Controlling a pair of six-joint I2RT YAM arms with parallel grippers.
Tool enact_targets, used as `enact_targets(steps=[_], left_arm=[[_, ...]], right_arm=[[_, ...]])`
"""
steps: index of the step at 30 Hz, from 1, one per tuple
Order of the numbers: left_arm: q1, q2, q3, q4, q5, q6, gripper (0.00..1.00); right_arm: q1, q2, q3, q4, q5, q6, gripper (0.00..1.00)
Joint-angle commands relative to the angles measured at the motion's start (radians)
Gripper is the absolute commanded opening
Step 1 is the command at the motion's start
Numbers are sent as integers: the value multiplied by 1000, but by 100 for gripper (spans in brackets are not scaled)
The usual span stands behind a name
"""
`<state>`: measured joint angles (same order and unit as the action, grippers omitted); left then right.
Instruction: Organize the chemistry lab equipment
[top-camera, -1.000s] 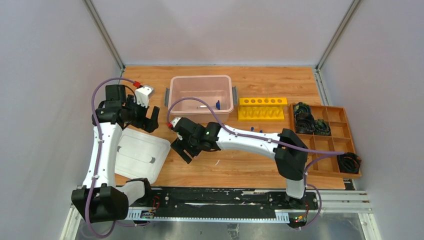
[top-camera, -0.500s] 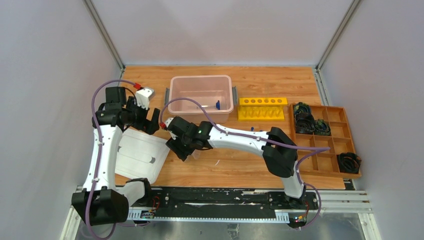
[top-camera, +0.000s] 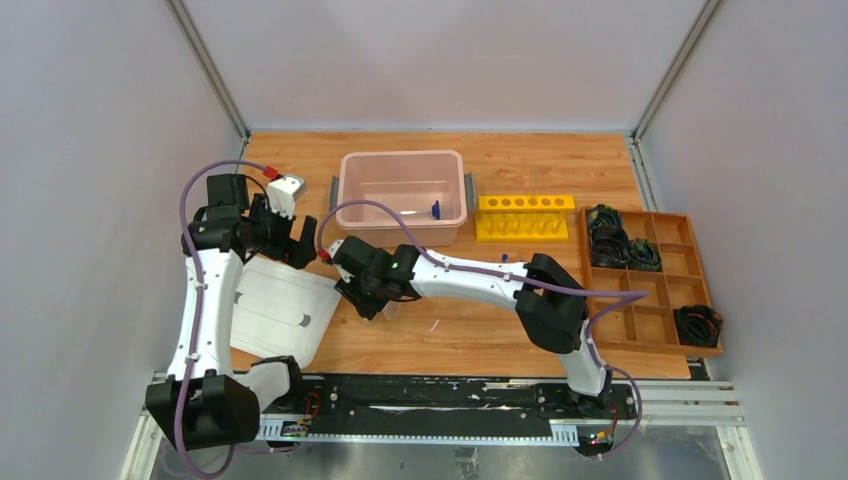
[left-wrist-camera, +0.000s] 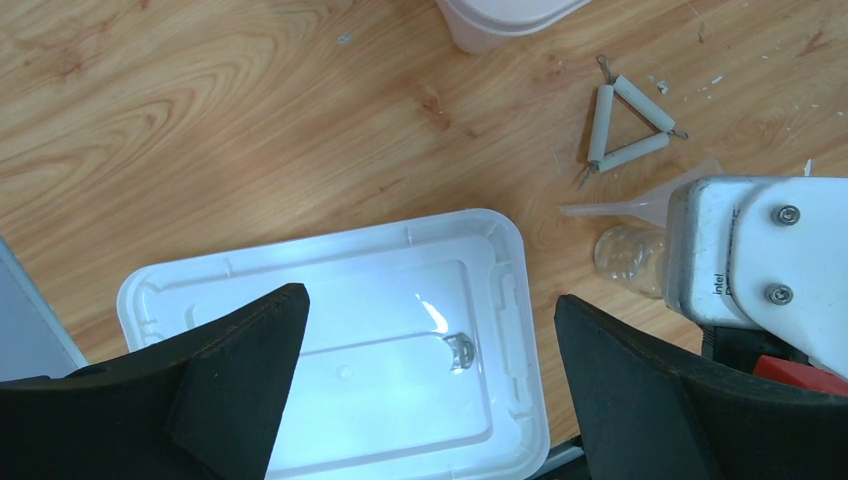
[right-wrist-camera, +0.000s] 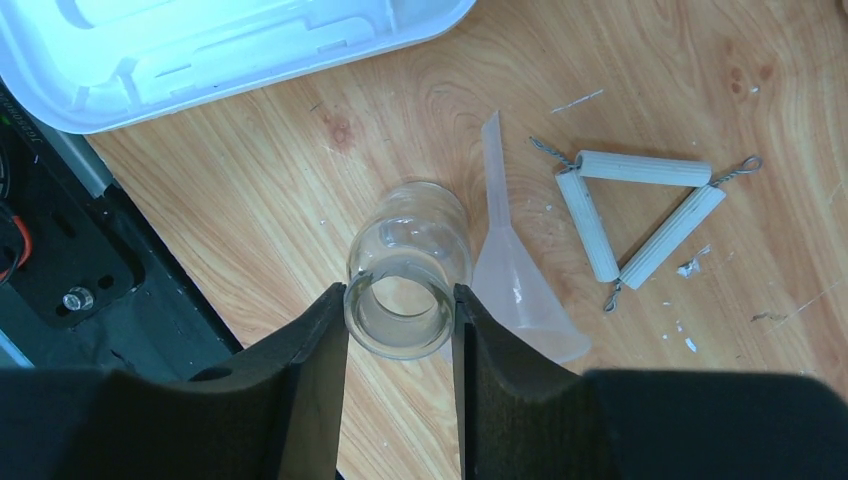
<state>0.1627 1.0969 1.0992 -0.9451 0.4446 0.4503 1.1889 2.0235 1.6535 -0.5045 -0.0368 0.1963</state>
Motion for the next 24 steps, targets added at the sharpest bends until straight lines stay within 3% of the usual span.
enact_targets(steps=[1, 7, 10, 14, 19, 24], left_arm=[[11, 4, -2, 6, 17, 15, 100], [12, 8, -13, 8, 17, 23, 100], [12, 23, -19, 6, 8, 23, 100], [15, 23, -21, 6, 24, 22, 100], [15, 27, -33, 8, 51, 4, 100], [15, 37, -62, 8, 88, 14, 100]], right_arm=[[3, -39, 46, -22, -3, -11, 2], [2, -149, 119, -94, 34, -14, 0], [-1, -229, 146, -96, 156, -22, 0], [-50, -272, 214, -101, 208, -48, 0], [-151, -221, 327, -112, 211, -68, 0], [-260, -72, 475, -128, 175, -89, 0]])
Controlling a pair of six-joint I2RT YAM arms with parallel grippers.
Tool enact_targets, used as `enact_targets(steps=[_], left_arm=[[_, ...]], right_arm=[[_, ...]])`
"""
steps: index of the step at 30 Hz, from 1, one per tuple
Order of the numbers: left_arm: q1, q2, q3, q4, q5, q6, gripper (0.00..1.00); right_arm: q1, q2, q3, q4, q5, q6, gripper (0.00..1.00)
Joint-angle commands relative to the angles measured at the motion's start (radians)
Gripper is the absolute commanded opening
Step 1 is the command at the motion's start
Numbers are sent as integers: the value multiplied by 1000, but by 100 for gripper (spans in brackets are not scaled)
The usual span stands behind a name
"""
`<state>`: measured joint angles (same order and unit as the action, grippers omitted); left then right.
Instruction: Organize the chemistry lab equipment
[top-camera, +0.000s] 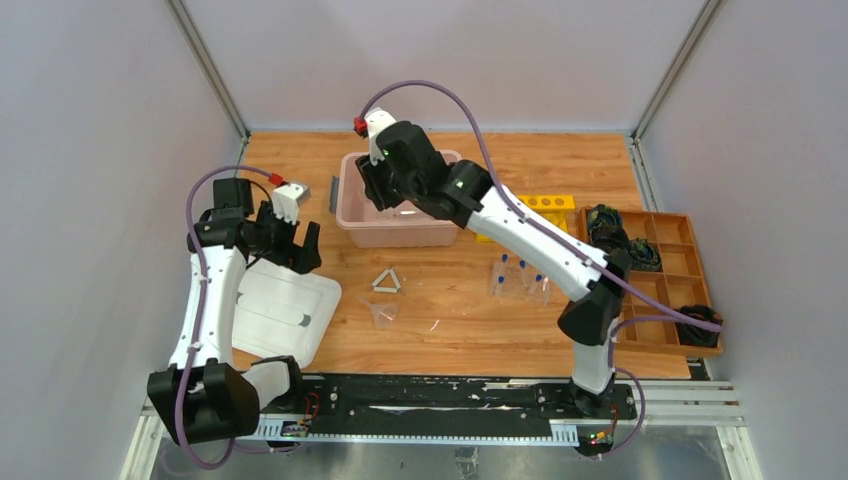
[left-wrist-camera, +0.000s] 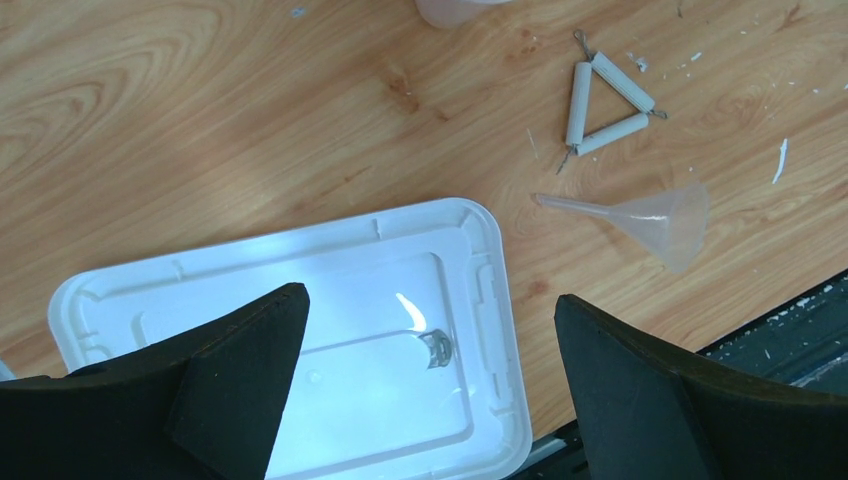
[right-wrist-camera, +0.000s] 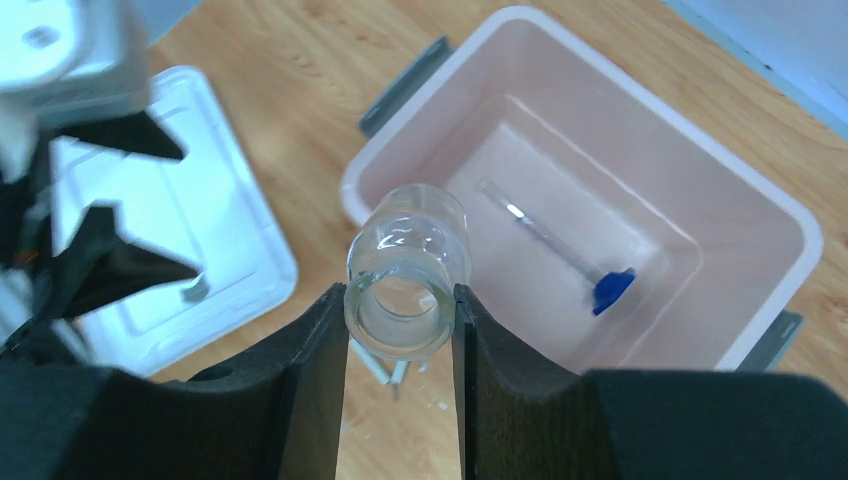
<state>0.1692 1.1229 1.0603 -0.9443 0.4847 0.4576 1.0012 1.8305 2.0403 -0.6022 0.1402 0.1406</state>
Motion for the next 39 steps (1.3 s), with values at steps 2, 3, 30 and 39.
enact_targets(steps=[2, 3, 30, 39], left_arm=[[8, 11, -35, 7, 55, 20, 100], [9, 10, -40, 7, 62, 29, 100], [9, 13, -91, 10, 88, 135, 100], [9, -34, -79, 10, 44, 104, 100]], right_arm=[[-105, 191, 141, -33, -30, -31, 0], [-121, 223, 167, -32, -38, -30, 0], [-218, 632, 340, 202, -223, 68, 58], [-174, 291, 81, 250, -96, 21, 74]])
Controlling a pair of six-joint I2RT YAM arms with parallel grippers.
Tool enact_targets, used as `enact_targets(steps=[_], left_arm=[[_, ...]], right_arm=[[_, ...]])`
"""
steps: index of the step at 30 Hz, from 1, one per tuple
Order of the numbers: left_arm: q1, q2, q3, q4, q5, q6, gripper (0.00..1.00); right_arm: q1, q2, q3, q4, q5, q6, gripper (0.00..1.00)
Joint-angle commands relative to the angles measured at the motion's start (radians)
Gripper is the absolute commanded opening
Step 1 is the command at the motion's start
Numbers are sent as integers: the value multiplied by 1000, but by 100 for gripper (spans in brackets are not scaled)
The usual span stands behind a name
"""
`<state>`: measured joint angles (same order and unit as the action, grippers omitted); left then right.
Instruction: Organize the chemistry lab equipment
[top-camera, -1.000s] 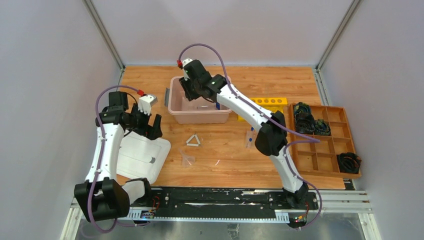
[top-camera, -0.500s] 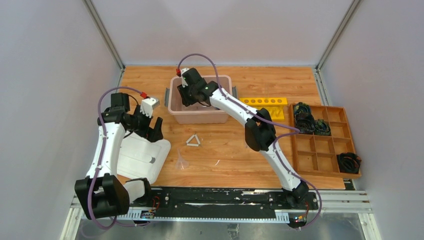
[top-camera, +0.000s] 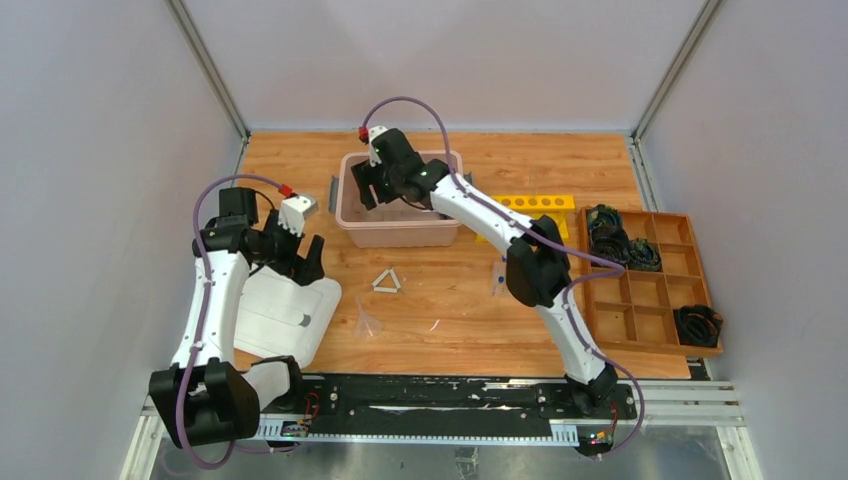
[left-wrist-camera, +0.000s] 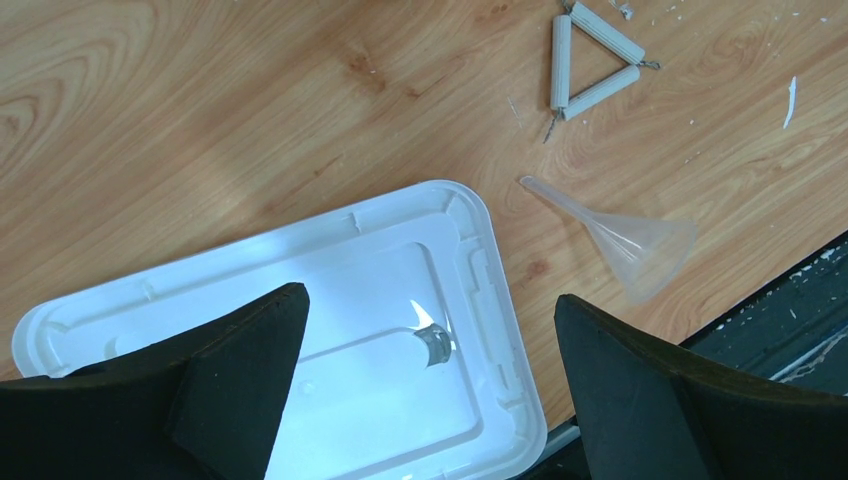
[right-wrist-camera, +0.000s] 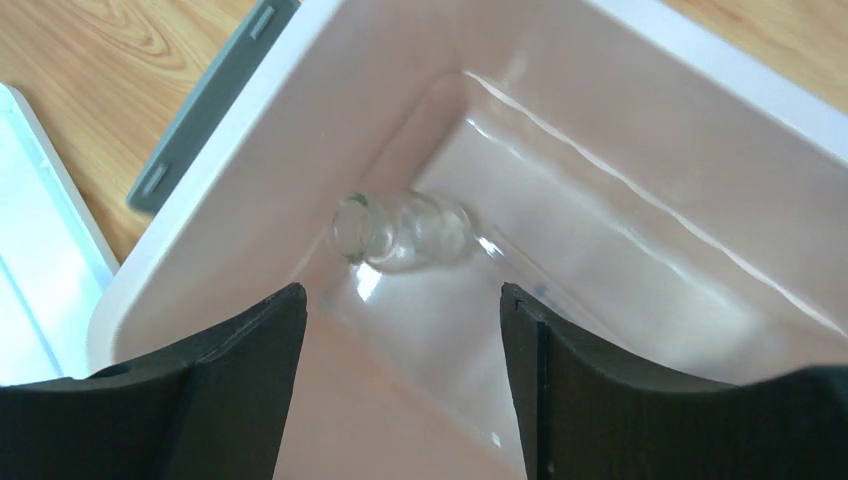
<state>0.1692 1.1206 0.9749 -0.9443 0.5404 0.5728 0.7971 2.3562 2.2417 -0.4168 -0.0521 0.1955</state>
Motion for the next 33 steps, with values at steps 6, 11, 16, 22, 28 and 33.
enact_targets(steps=[6, 11, 16, 22, 28, 33], left_arm=[[8, -43, 25, 10, -23, -35, 100], [9, -55, 42, 10, -36, -50, 100], [8, -72, 58, 7, -42, -73, 100], [9, -87, 62, -15, -39, -76, 100], [9, -98, 65, -27, -46, -67, 100], [9, -91, 68, -27, -42, -74, 100]], right_arm=[[149, -552, -485, 137, 239, -42, 63], [240, -661, -782, 211, 281, 27, 54], [271, -618, -886, 230, 314, 98, 48], [287, -512, -898, 256, 385, 108, 48], [293, -471, -950, 349, 409, 112, 46], [308, -424, -980, 387, 405, 138, 43]])
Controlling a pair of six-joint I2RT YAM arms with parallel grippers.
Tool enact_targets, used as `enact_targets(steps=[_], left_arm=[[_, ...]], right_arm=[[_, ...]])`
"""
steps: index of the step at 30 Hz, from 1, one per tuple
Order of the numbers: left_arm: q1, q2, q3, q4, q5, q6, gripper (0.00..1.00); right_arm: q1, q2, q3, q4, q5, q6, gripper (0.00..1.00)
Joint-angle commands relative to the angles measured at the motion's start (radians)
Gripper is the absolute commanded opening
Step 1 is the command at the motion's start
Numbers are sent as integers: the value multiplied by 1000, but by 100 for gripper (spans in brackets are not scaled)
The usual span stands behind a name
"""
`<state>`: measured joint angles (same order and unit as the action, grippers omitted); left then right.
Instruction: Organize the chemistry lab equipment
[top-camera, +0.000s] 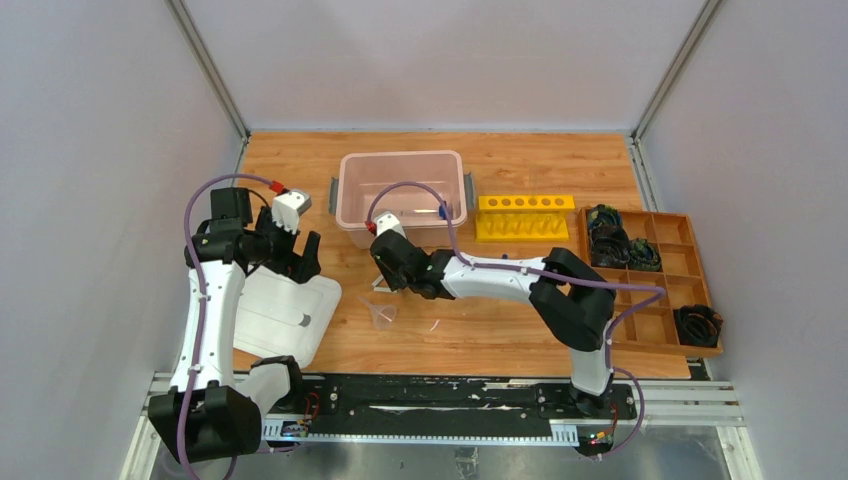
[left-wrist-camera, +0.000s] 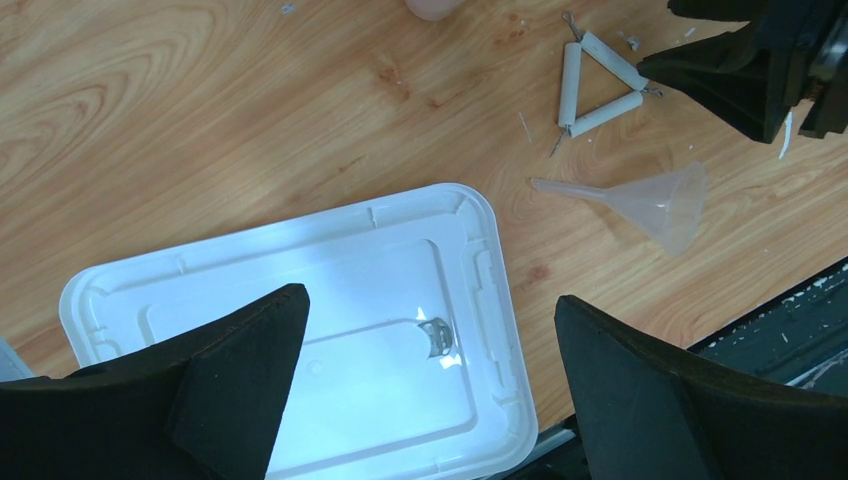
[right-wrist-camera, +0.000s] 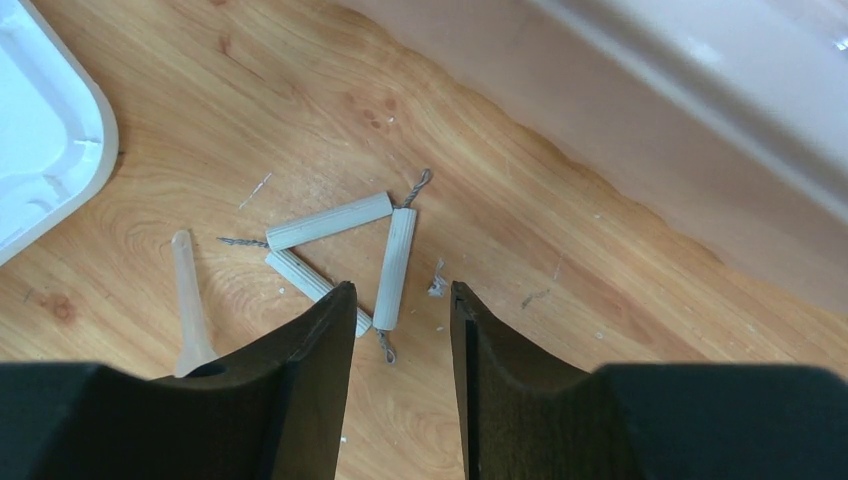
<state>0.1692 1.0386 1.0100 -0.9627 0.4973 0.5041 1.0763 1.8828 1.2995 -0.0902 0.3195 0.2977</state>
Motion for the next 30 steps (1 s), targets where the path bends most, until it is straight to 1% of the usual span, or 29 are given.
enact_targets(steps=[1, 6, 11, 14, 18, 19, 23, 24, 30], left_arm=[[9, -7, 33, -8, 5, -5, 100], [9, -4, 32, -7, 9, -4, 100], [8, -6, 26, -8, 6, 1, 100], [9, -10, 25, -8, 6, 2, 100], [9, -8, 33, -8, 11, 1, 100], [9, -7, 35, -8, 13, 1, 100], [9, -3, 42, -8, 23, -4, 100], [9, -2, 42, -8, 27, -5, 100], [9, 4, 47, -7, 40, -8, 99]], right_arm=[[32, 57, -45, 68, 38, 39, 42], [42, 81, -65, 82, 73, 62, 38], [43, 108, -73, 109, 72, 81, 33], [51, 107, -85, 109, 55, 92, 22], [69, 67, -125, 107, 38, 90, 2], [71, 48, -138, 106, 38, 95, 0], [70, -78, -181, 94, 53, 100, 0], [70, -115, -182, 61, 59, 95, 0], [66, -310, -92, -40, 75, -5, 0]])
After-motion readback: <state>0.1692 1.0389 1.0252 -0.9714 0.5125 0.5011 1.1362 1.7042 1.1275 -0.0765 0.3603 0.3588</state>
